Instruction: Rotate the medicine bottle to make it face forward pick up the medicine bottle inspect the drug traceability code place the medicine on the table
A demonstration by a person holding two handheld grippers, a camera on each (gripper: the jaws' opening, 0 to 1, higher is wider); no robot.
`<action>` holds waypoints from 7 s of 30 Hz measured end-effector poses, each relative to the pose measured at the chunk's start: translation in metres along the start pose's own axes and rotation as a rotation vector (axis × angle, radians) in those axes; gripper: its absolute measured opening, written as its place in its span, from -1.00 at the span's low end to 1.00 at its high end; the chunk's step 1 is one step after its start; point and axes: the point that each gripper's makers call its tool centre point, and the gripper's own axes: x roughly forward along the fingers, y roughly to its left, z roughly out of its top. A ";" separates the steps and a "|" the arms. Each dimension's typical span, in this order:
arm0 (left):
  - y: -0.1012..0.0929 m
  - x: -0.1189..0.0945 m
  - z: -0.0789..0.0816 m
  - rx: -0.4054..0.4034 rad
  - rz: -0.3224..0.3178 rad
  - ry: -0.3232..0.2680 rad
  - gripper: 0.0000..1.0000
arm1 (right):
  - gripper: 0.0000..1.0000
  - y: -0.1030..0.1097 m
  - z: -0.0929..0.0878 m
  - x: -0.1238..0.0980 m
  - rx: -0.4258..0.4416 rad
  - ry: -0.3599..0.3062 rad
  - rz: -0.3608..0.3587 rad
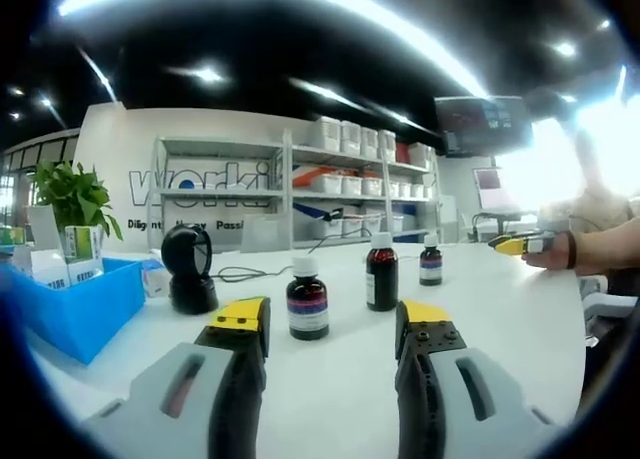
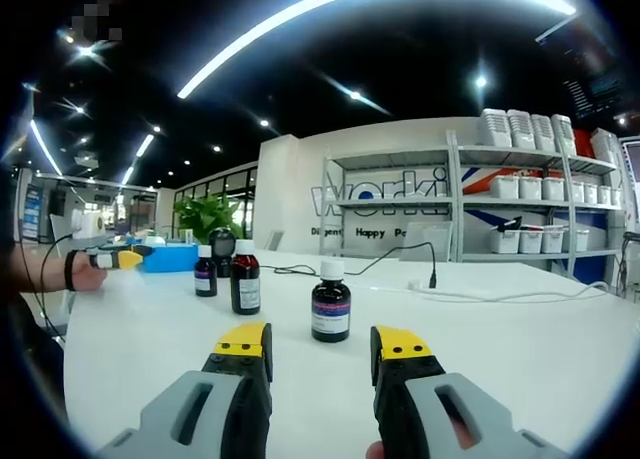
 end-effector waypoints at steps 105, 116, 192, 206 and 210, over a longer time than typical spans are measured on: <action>-0.033 -0.001 -0.005 0.000 -0.018 0.066 -0.11 | -0.26 -0.009 0.034 0.096 -0.058 0.116 0.091; -0.026 0.000 -0.007 -0.007 -0.009 0.069 -0.14 | -0.26 -0.007 0.015 0.115 -0.054 0.157 0.107; -0.026 -0.001 -0.008 -0.010 -0.007 0.069 -0.16 | -0.42 -0.010 -0.032 0.146 0.037 0.278 -0.396; -0.028 -0.001 -0.005 -0.013 -0.011 0.061 -0.16 | -0.41 -0.018 -0.035 0.150 0.069 0.290 -0.457; -0.028 -0.001 -0.006 -0.013 -0.010 0.064 -0.16 | -0.16 -0.008 -0.037 0.152 0.122 0.285 -0.402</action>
